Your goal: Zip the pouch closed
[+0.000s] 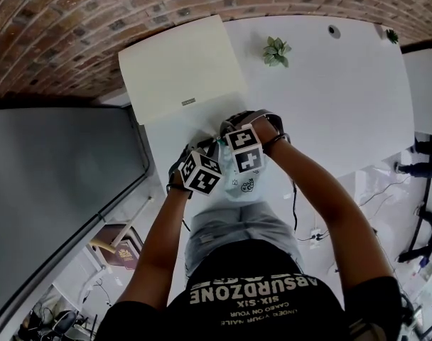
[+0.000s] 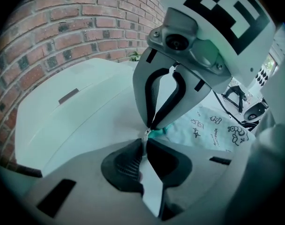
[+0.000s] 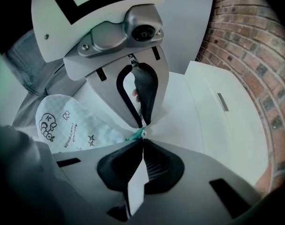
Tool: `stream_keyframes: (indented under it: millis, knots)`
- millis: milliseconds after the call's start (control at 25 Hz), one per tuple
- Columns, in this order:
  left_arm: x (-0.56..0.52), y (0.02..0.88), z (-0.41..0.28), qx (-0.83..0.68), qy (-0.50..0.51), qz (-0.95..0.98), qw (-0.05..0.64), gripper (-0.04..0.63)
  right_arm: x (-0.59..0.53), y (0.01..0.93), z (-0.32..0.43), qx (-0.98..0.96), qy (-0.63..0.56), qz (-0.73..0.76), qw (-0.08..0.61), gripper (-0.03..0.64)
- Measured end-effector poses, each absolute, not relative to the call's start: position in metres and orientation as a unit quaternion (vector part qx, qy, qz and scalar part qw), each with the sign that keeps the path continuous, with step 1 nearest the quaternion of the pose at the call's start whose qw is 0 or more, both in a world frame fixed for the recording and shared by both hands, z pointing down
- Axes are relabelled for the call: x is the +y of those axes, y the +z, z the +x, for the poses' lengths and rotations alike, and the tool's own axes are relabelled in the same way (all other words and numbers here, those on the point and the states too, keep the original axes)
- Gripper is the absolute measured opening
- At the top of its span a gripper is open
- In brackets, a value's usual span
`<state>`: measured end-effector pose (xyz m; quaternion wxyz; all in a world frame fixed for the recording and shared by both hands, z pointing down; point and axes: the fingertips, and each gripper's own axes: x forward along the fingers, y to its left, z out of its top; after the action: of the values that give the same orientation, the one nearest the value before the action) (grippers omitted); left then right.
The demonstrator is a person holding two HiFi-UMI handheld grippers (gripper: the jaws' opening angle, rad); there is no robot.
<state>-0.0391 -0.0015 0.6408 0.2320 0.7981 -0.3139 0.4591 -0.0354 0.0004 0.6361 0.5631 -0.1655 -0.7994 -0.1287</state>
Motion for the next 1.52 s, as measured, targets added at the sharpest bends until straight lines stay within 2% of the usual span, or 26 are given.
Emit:
stream_keyframes:
  millis: [400,600,1520]
  knots:
    - [-0.003,0.642,-0.040,-0.298,0.468,0.798,0.234,0.031,-0.003,0.633,-0.031,-0.806,-0.125,-0.119,0.565,0.002]
    - [-0.003,0.642,-0.039,-0.289,0.496,0.793,0.202,0.025,-0.004,0.634,-0.030,-0.808,-0.121,-0.105,0.566,0.002]
    - [-0.002,0.642,-0.035,-0.283,0.512,0.780,0.220,0.023,0.001,0.622,-0.022,-0.820,-0.087,-0.066,0.561,0.002]
